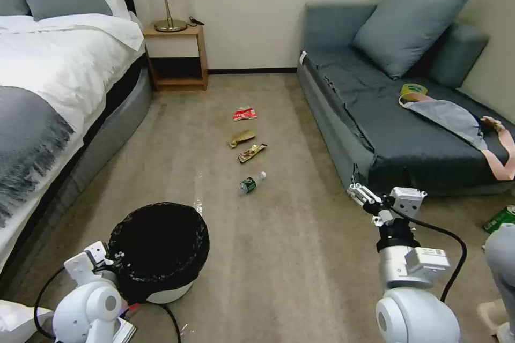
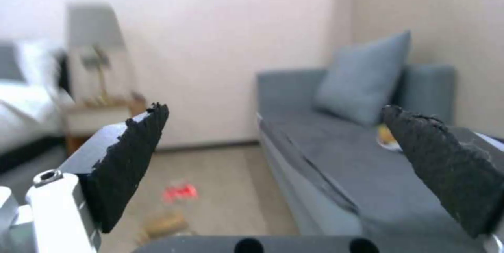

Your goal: Pick up the trash bin, then pick up the garbage on the floor and place it into the trash bin.

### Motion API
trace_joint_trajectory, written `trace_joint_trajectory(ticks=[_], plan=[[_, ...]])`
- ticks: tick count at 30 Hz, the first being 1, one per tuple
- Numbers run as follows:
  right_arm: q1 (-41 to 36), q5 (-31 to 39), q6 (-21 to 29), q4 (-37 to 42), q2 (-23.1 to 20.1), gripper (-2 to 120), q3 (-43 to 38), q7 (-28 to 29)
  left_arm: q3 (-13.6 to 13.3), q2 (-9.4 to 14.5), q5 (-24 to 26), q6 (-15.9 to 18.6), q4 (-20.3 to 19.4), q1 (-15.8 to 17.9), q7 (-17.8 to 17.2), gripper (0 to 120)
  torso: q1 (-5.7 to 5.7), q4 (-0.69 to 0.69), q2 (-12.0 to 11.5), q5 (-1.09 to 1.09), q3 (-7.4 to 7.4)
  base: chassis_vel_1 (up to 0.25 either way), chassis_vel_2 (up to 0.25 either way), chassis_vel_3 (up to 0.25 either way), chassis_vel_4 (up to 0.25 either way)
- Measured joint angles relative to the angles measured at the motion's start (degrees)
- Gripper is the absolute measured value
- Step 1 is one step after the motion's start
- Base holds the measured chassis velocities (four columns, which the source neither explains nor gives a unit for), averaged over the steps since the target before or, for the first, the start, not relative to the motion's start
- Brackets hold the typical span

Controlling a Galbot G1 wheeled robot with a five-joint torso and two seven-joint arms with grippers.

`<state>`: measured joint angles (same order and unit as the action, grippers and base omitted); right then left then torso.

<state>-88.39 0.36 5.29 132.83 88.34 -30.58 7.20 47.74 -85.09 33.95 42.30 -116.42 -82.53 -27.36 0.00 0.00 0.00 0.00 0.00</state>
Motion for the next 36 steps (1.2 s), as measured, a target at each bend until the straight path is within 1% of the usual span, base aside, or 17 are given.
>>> trace_joint_trajectory(ticks=[2, 5, 6, 7, 8, 9, 10, 11, 14, 19, 24, 36], plan=[[0.0, 0.6, -0.6, 0.1, -0.1, 100, -0.1, -0.1, 0.2, 0.0, 0.4, 0.0, -0.6, -0.1, 0.0, 3, 0.0, 0.0, 0.0, 0.0, 0.0, 0.0, 0.0, 0.0, 0.0], [0.0, 6.6, -7.1, 0.5, -0.8, 100, -0.4, -2.3, 1.3, -0.2, 2.0, 0.0, -5.3, -0.5, -0.3, 3, 0.0, 0.01, 0.0, 0.01, 0.0, 0.0, 0.0, 0.0, 0.0], [0.0, 6.6, -7.1, 0.5, -0.8, 100, -0.4, -2.3, 1.3, -0.2, 2.0, 0.0, -5.3, -0.5, -0.3, 3, 0.0, 0.01, 0.0, 0.01, 0.0, 0.0, 0.0, 0.0, 0.0], [0.1, 8.7, -7.7, 1.1, -1.2, 100, -0.4, -2.7, 1.6, -0.3, 2.5, 0.0, -7.6, -0.7, -0.2, 3, 0.0, 0.01, 0.0, 0.0, 0.0, 0.0, 0.0, 0.0, 0.0], [0.3, 10.6, -8.4, 1.7, -1.7, 100, -0.9, -3.1, 2.0, -0.3, 3.0, 0.0, -10.8, -0.9, -0.3, 3, 0.0, 0.01, 0.0, 0.02, 0.0, 0.0, 0.0, 0.0, 0.0], [0.3, 11.3, -9.5, 2.0, -2.2, 100, -1.4, -4.1, 2.2, -0.4, 3.2, -0.1, -13.6, -1.1, -0.2, 3, 0.0, 0.0, 0.0, 0.02, 0.0, 0.0, 0.0, 0.0, 0.0], [0.3, 11.3, -9.5, 2.0, -2.2, 100, -1.4, -4.1, 2.2, -0.4, 3.2, -0.1, -13.6, -1.1, -0.2, 3, 0.0, 0.0, 0.0, 0.02, 0.0, 0.0, 0.0, 0.0, 0.0], [0.3, 11.5, -10.9, 2.0, -2.6, 100, -1.8, -4.7, 2.2, -0.5, 3.2, -0.1, -15.1, -1.1, -0.1, 3, 0.0, 0.0, 0.0, 0.02, 0.0, 0.0, 0.0, 0.0, 0.0], [0.3, 13.6, -11.7, 2.6, -3.9, 100, -2.1, -4.8, 2.5, -0.9, 0.9, -0.1, -17.8, -1.4, 1.0, 3, 0.0, 0.01, 0.0, 0.0, 0.0, 0.0, 0.0, 0.0, 0.0], [0.1, 13.9, -11.7, 2.7, -4.7, 100, -2.4, -5.3, 2.8, -1.2, 0.2, -0.1, -18.8, -1.7, 1.7, 3, 0.0, 0.0, 0.0, 0.0, 0.0, 0.0, 0.0, 0.0, 0.0], [-0.1, 14.1, -11.5, 2.7, -4.8, 100, -2.0, -5.8, 3.3, -1.2, 0.2, -0.1, -19.0, -2.0, 1.8, 3, 0.0, 0.01, 0.0, 0.01, 0.0, 0.0, 0.0, 0.0, 0.0], [-1.2, 14.4, -12.1, 3.9, -4.5, 100, -2.0, -6.7, 3.3, -1.6, 0.3, -0.1, -19.3, -2.6, 1.9, 3, 0.0, 0.0, 0.0, 0.0, 0.0, 0.0, 0.0, 0.0, 0.0]])
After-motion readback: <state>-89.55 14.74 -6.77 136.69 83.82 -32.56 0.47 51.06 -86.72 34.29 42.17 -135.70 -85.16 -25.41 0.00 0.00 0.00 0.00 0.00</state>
